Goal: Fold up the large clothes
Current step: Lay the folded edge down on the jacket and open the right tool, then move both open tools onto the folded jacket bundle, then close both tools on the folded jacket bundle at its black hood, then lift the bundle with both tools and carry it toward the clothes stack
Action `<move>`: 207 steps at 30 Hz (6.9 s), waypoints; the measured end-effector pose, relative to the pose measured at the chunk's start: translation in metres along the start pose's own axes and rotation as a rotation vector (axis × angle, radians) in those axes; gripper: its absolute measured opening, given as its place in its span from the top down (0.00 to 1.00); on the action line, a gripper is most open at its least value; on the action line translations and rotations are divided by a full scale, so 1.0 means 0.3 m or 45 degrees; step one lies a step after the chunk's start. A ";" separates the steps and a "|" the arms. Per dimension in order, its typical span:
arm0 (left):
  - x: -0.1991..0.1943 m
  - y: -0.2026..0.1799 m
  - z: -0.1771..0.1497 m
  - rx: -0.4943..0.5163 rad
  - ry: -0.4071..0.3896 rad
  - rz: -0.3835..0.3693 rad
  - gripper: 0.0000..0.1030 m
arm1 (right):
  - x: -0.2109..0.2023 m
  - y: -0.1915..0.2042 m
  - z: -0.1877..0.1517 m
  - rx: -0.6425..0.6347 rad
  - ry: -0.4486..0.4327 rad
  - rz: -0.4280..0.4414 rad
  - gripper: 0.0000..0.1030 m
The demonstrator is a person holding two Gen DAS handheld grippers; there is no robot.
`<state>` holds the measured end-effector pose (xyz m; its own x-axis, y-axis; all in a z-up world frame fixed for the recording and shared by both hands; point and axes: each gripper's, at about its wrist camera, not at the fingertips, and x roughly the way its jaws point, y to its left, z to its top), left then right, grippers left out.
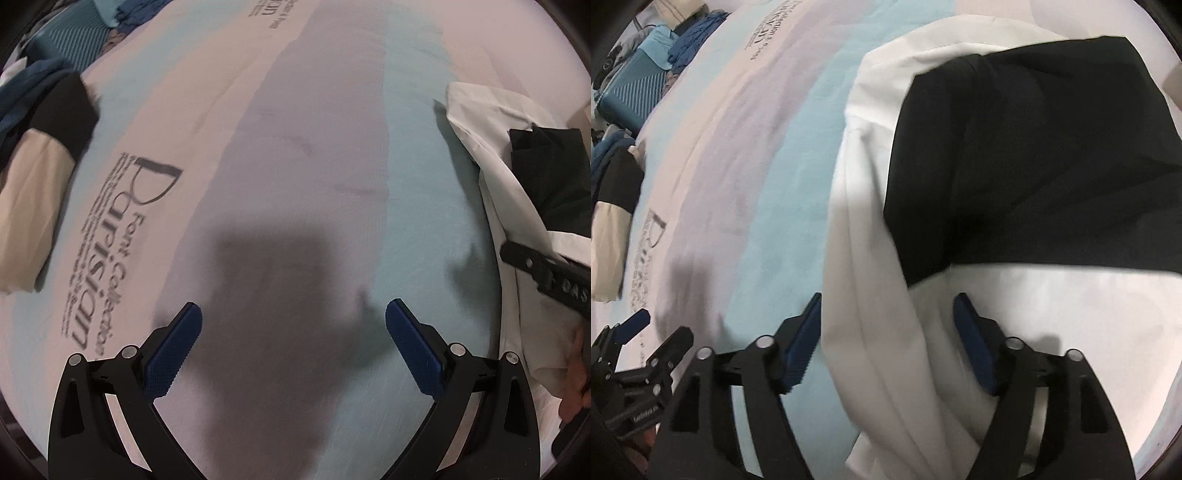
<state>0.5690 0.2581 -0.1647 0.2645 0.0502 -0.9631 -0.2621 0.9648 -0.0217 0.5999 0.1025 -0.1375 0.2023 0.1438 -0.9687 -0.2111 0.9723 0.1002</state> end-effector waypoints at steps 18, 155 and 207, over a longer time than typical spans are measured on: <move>-0.203 -0.056 -0.019 -0.050 -0.066 -0.029 0.06 | -0.315 0.023 -0.087 -0.250 -0.093 0.175 0.20; -0.184 -0.803 0.061 0.348 0.002 -0.518 0.87 | -0.385 -0.956 0.101 0.048 -0.080 0.892 0.71; -1.218 0.778 0.258 0.162 -0.412 -0.203 0.88 | -1.173 0.457 0.197 -0.444 -0.338 1.090 0.74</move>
<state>0.4829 0.4850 0.2028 0.5772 -0.0440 -0.8154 -0.0823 0.9903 -0.1117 0.5563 0.1962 0.2306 0.0485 0.8583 -0.5108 -0.6516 0.4147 0.6351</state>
